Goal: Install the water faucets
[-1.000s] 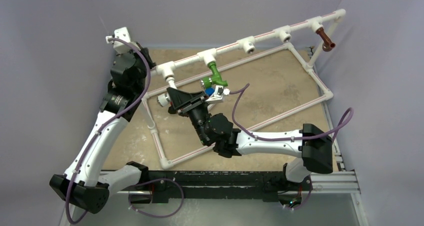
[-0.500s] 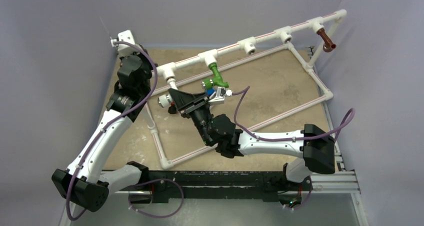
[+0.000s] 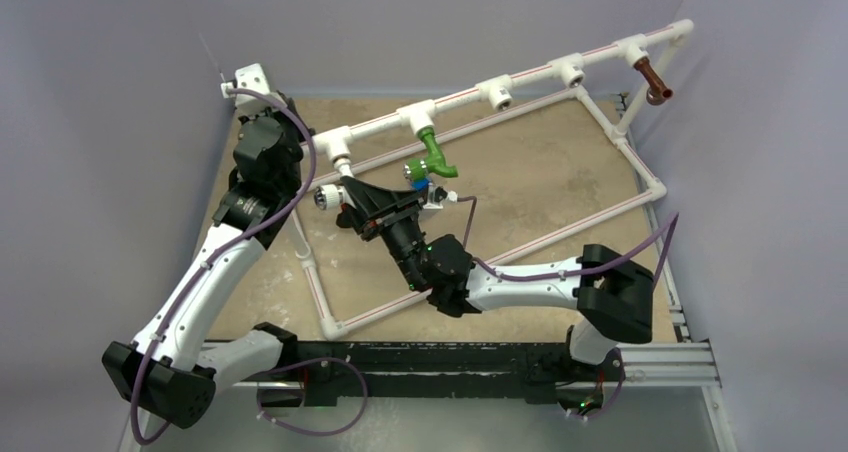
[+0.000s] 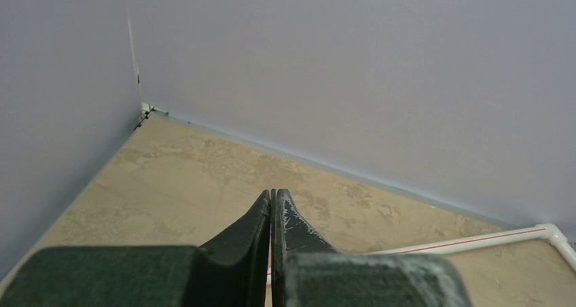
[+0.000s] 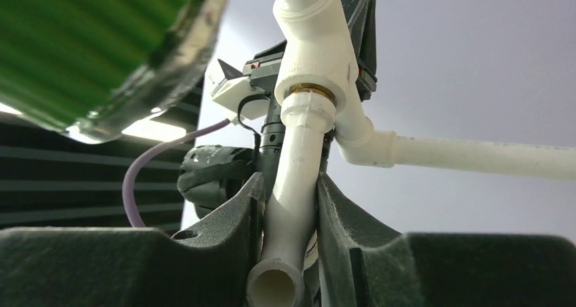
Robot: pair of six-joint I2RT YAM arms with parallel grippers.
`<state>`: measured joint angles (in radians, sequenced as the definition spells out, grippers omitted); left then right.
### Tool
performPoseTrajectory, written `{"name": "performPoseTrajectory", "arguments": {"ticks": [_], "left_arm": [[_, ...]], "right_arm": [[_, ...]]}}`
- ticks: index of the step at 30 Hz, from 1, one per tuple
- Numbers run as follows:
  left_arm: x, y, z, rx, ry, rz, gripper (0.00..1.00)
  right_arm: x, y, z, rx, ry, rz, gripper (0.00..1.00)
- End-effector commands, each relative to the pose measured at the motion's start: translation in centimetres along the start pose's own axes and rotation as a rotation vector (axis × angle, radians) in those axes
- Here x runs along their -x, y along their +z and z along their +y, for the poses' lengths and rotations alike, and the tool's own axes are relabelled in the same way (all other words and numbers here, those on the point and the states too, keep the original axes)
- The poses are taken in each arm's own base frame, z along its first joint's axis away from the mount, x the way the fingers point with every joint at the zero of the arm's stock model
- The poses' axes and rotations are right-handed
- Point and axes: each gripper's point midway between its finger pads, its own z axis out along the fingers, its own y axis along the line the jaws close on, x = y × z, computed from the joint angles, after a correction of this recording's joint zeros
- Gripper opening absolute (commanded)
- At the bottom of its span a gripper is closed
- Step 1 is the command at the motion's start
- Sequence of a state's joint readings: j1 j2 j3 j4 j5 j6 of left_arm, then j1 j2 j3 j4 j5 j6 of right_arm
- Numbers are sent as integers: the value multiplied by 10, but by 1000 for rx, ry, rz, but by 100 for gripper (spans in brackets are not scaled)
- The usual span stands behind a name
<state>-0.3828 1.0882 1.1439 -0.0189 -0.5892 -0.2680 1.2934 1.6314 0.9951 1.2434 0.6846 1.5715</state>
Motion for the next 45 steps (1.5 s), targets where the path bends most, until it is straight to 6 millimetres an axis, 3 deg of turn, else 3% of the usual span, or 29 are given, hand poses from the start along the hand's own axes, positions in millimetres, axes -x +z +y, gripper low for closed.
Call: {"name": "performPoseTrajectory", "arguments": {"ticks": [1,3,5,10,15,20,27,34,39,45], "left_arm": [[-80,-6,23,56,178,223,0],[-81,-5,23,59,180,224,0],[-81,-5,23,60,181,224,0],[-84,-4,22,55,183,232,0],[-86,-3,22,56,187,237,0],[-84,-4,22,56,186,235,0],[-89,-3,21,50,183,250,0],[-90,-3,20,52,180,257,0],[-90,-3,21,52,183,260,0],[-91,-2,21,56,186,263,0]], "right_arm": [[-10,-7,52,155,250,69,25],[-9,-8,50,153,237,69,50],[-7,-8,49,146,207,59,67],[0,-15,45,132,105,45,85],[5,-27,37,94,-36,59,88],[2,-41,35,66,-289,129,89],[14,-68,20,27,-748,229,86],[19,-76,23,58,-1262,364,84],[27,-76,50,137,-1546,368,84],[9,-74,76,254,-1911,393,84]]}}
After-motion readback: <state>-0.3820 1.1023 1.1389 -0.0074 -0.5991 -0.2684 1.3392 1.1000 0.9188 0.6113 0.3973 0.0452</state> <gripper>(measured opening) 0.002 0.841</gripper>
